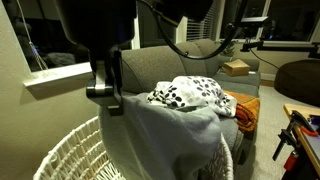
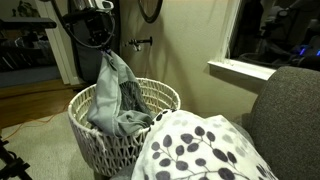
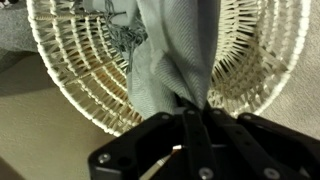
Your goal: Pick up the grey fabric and place it in the basket.
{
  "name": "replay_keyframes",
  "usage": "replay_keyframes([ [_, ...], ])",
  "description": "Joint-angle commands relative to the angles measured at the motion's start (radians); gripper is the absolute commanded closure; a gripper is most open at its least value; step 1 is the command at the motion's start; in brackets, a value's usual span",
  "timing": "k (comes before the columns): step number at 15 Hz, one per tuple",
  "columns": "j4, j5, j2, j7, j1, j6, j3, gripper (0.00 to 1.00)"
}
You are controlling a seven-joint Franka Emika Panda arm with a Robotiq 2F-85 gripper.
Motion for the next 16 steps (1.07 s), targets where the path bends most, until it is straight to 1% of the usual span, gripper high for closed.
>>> replay_keyframes([
  [1, 0.038, 0.018, 0.015, -0.031, 0.001, -0.016, -0.007, 0.98],
  [8, 0.076, 0.031, 0.05, -0.044, 0.007, -0.018, -0.006, 0.98],
  [16, 0.152, 0.036, 0.12, -0.056, 0.022, -0.022, -0.005, 0.98],
])
